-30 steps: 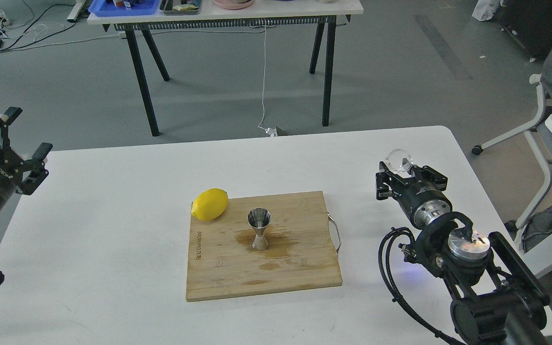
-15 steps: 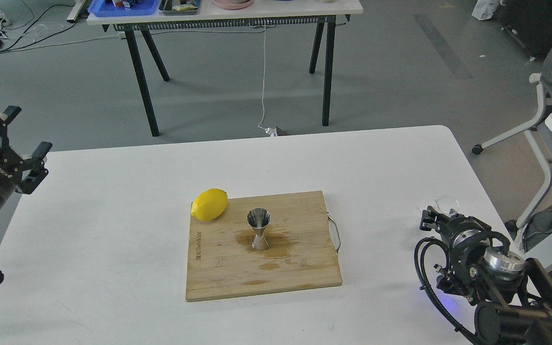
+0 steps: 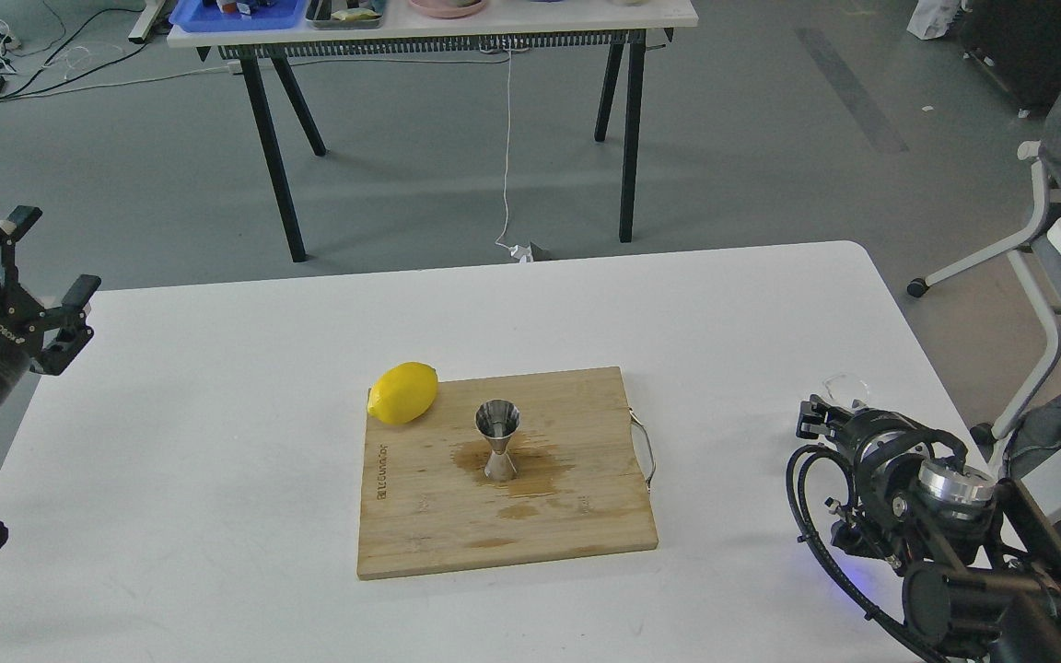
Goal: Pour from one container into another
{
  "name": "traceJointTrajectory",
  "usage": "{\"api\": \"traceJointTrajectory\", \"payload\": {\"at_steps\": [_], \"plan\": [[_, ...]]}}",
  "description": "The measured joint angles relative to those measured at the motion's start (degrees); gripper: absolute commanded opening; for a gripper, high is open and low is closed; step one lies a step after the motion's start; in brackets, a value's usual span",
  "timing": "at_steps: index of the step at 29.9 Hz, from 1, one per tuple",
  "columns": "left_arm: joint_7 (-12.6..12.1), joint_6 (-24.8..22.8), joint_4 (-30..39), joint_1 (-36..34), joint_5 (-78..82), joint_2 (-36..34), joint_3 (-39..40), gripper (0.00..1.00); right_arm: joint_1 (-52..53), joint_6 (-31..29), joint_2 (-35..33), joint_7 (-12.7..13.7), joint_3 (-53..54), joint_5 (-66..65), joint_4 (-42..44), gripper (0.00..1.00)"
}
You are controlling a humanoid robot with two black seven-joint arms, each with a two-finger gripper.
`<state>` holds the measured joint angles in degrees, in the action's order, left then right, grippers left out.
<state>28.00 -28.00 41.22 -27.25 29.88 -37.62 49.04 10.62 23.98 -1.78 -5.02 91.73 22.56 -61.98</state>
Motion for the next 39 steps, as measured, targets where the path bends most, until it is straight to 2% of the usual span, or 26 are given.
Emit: {"api": "traceJointTrajectory", "payload": {"at_steps": [39], "plan": [[0.00,0.00,-0.08,0.08,0.00,0.04,0.00,0.99,7.67,-0.97,0.08,-0.08,-4.42,-0.49,11.27,0.43]]}}
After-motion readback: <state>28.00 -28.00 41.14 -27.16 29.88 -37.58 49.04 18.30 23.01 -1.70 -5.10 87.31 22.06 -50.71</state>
